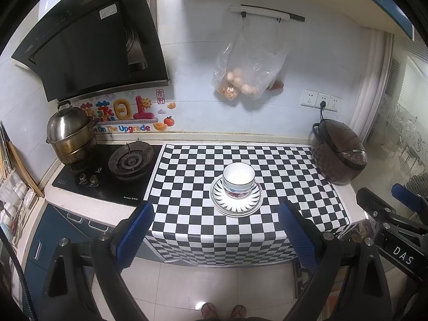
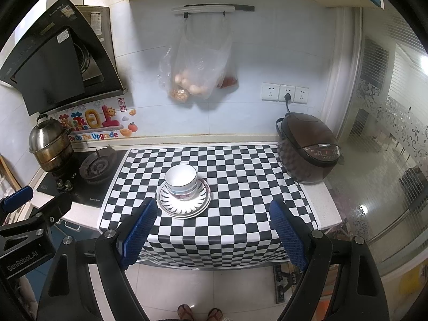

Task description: Organize plates and bowls

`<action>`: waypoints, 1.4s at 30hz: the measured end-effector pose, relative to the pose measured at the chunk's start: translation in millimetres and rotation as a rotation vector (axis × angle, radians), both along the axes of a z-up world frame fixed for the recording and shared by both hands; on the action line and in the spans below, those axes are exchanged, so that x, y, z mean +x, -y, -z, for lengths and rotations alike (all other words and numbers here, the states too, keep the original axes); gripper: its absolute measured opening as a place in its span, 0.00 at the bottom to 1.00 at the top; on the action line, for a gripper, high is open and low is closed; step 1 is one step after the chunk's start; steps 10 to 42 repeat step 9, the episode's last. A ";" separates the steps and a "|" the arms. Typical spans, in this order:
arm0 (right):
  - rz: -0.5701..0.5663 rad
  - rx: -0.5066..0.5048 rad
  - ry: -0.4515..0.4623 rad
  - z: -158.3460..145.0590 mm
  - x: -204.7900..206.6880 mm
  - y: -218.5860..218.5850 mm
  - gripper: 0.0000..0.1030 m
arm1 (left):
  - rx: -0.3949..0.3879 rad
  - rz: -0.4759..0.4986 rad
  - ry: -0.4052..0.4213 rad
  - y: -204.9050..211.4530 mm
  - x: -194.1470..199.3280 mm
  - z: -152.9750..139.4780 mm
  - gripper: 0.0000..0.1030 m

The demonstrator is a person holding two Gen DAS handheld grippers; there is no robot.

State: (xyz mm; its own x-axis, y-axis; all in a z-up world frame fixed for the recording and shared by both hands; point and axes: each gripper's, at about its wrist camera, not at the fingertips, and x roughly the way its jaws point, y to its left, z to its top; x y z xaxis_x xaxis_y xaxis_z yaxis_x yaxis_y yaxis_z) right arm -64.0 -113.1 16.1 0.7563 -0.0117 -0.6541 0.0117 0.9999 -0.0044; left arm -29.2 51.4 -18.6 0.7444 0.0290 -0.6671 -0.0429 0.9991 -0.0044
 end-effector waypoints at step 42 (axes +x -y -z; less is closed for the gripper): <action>-0.009 -0.007 -0.006 0.8 0.2 5.1 0.86 | 0.008 0.009 0.005 0.7 -1.3 -0.2 0.93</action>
